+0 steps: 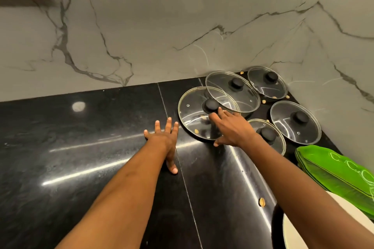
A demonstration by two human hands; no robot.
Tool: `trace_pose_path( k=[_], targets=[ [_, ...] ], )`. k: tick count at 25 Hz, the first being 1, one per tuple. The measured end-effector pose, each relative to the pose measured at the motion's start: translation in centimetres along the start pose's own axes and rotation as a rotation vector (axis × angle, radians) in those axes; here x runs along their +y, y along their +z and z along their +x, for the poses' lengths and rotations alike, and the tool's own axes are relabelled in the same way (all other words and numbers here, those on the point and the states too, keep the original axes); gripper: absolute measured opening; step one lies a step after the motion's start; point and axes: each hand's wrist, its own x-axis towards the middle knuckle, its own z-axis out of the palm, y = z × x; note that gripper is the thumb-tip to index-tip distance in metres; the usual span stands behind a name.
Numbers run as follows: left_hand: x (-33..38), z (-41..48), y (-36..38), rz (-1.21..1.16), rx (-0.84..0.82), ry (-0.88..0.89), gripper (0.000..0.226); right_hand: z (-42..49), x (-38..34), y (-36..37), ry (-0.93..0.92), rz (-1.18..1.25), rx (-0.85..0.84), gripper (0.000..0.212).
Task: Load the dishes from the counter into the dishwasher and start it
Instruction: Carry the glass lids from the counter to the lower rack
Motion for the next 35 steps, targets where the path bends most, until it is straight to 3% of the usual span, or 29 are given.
trace_pose_path(
  k=[6,10,15,18,22,26,35],
  targets=[
    [0.0,-0.4,0.0,0.009,-0.021,-0.003,0.156,-0.2,-1.1,-0.4,-0.162,-0.235,0.113,0.069],
    [0.1,-0.4,-0.1,0.01,-0.019,-0.006,0.155,-0.9,-2.1,0.6,-0.25,-0.272,0.367,0.051],
    [0.0,-0.3,-0.1,0.016,-0.026,-0.012,0.156,-0.9,-0.9,0.8,-0.395,-0.278,0.436,0.053],
    [0.0,-0.1,0.0,0.01,-0.028,-0.012,0.156,-0.4,-0.8,-0.2,-0.377,-0.334,0.421,0.027],
    [-0.1,-0.1,0.0,0.005,-0.024,-0.008,0.155,0.5,-1.5,-1.1,-0.256,-0.362,0.493,0.039],
    [0.0,-0.1,-0.1,0.008,-0.026,-0.006,0.154,1.1,-1.7,-2.0,-0.202,-0.397,0.666,0.017],
    [-0.2,-0.1,0.0,-0.005,-0.022,-0.007,0.151,4.2,-3.4,-6.0,-0.209,-0.179,0.921,0.012]
  ],
)
